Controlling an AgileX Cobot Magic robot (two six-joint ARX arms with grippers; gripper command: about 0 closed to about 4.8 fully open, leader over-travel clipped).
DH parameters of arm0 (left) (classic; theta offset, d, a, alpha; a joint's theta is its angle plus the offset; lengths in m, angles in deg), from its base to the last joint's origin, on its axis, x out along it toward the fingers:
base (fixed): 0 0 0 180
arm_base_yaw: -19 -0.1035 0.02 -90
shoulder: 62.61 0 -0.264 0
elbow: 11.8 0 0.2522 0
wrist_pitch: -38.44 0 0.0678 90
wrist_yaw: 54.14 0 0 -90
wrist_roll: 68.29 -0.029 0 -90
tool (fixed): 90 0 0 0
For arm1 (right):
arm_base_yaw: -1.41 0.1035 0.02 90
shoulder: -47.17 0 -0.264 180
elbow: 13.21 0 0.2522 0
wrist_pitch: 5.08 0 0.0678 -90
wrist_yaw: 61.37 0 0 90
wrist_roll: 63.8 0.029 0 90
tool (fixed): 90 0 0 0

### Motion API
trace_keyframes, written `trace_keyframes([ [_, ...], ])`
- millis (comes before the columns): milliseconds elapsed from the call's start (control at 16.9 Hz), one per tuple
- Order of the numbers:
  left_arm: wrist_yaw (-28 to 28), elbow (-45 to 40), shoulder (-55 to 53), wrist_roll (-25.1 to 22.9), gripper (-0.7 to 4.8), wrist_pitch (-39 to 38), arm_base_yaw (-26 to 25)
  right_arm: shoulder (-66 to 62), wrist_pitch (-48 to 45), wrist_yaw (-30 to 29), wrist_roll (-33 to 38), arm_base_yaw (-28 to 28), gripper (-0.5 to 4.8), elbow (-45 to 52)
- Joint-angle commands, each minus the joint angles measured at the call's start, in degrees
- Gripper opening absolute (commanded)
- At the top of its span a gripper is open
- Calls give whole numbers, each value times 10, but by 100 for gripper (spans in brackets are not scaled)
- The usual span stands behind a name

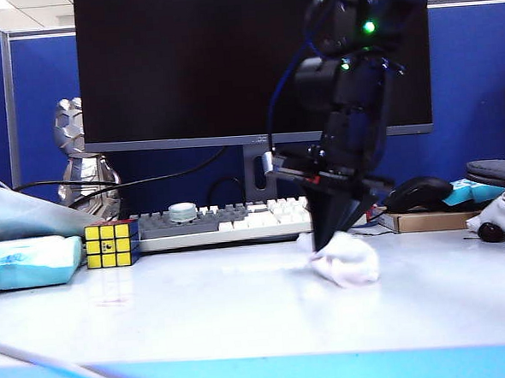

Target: Use the wet wipes on the table to wipe the cherry juice off the table, then put the wipes back on the table.

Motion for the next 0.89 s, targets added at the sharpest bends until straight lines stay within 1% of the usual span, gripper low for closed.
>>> trace_keyframes([
  [59,4,-1,2,-4,5,-5,1,-3,-4,139,13,-17,-1,-6],
  [177,4,-1,2,-4,5,-5,1,-13,-3,212,24,-40,-1,-6],
  [236,4,-1,2,-4,5,-5,1,-20,-3,222,28,-63,-1,-6],
  [295,4,-1,2,-4,5,-5,1,-23,-4,212,28,-69,-1,-6],
  [354,4,-1,2,-4,5,-5,1,-27,-9,174,22,-75,-1,-6],
  [472,4,-1,2,-4,5,-5,1,-34,-11,59,8,-74,-1,-6],
  [531,4,-1,2,-4,5,-5,1,-39,-8,18,8,-66,-1,-6],
  [650,4,-1,2,-4,5,-5,1,-43,3,-29,3,-45,-1,-6],
  [827,4,-1,2,-4,5,-5,1,-43,24,-116,-43,16,-1,-6],
  [886,4,-1,2,-4,5,-5,1,-43,41,-121,-47,30,-1,-6],
])
